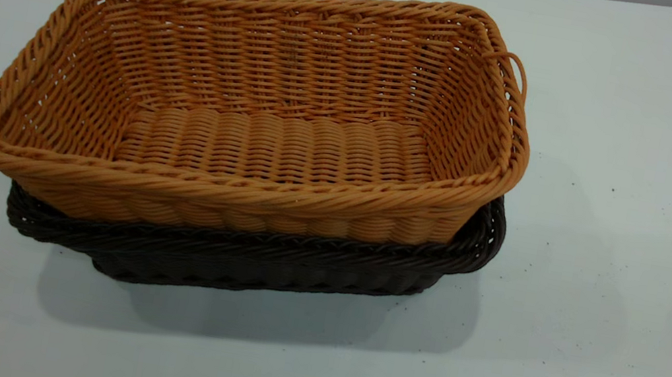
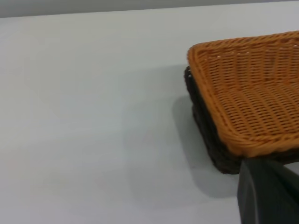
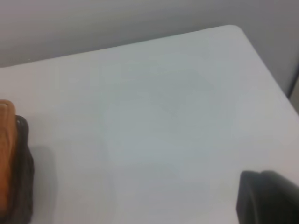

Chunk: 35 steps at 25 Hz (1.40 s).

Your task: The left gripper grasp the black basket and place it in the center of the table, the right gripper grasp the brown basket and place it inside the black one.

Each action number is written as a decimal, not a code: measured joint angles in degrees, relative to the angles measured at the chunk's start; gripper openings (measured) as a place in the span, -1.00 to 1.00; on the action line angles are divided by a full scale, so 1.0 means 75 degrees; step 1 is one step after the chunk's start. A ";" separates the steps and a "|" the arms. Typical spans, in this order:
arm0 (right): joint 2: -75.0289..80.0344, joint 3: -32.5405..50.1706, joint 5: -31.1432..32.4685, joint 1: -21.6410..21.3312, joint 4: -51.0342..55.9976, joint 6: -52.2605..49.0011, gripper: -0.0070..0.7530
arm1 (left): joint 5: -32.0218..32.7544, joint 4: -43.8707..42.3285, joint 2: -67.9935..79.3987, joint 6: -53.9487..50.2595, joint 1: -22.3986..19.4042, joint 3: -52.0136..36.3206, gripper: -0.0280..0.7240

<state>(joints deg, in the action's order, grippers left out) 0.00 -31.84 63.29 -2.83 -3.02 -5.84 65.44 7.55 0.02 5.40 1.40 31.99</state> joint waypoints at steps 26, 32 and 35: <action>0.0000 0.0492 -0.0274 0.0009 0.0218 0.0034 -0.97 | -0.0501 -0.0027 -0.0003 0.0087 0.0000 -0.0829 -0.93; 0.0000 0.0492 -0.0289 0.0009 0.0218 0.0027 -0.97 | -0.0501 -0.0027 -0.0003 0.0087 0.0000 -0.0829 -0.93; 0.0000 0.0492 -0.0294 0.0009 0.0218 0.0027 -0.97 | -0.0501 -0.0027 -0.0003 0.0082 0.0000 -0.0829 -0.93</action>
<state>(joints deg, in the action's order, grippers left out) 0.00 -28.15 61.09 -2.77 -1.38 -5.64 61.68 7.35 0.00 6.02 1.40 25.77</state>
